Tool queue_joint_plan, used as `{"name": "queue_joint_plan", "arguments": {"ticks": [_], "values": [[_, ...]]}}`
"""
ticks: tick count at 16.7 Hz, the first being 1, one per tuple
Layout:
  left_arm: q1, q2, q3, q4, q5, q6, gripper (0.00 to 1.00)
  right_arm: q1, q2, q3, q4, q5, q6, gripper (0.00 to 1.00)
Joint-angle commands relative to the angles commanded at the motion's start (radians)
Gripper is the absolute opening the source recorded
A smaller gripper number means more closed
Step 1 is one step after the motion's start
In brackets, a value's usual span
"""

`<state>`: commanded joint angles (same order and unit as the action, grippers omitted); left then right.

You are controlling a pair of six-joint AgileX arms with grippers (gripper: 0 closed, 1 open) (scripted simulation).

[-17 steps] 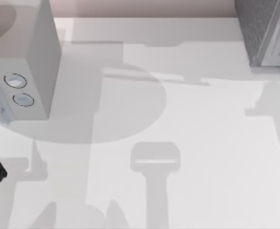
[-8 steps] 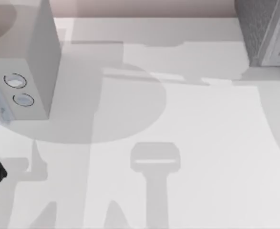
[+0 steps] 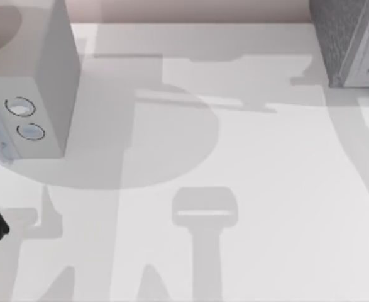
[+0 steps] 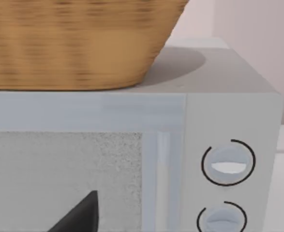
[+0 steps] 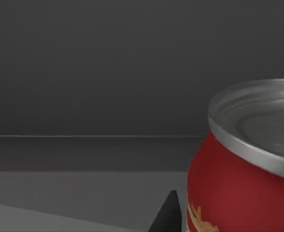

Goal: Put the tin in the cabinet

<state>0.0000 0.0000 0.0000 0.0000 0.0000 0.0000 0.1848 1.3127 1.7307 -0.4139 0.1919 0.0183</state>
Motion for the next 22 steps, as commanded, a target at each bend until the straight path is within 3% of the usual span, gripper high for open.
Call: {"name": "queue_joint_plan", "arguments": {"ticks": [10, 22], "values": [[0.0, 0.0, 0.0, 0.0, 0.0, 0.0, 1.0, -0.005, 0.041, 0.039, -0.015, 0.003, 0.001, 0.0], [0.0, 0.0, 0.0, 0.0, 0.0, 0.0, 1.0, -0.038, 0.33, 0.444, -0.111, -0.021, -0.003, 0.0]]}}
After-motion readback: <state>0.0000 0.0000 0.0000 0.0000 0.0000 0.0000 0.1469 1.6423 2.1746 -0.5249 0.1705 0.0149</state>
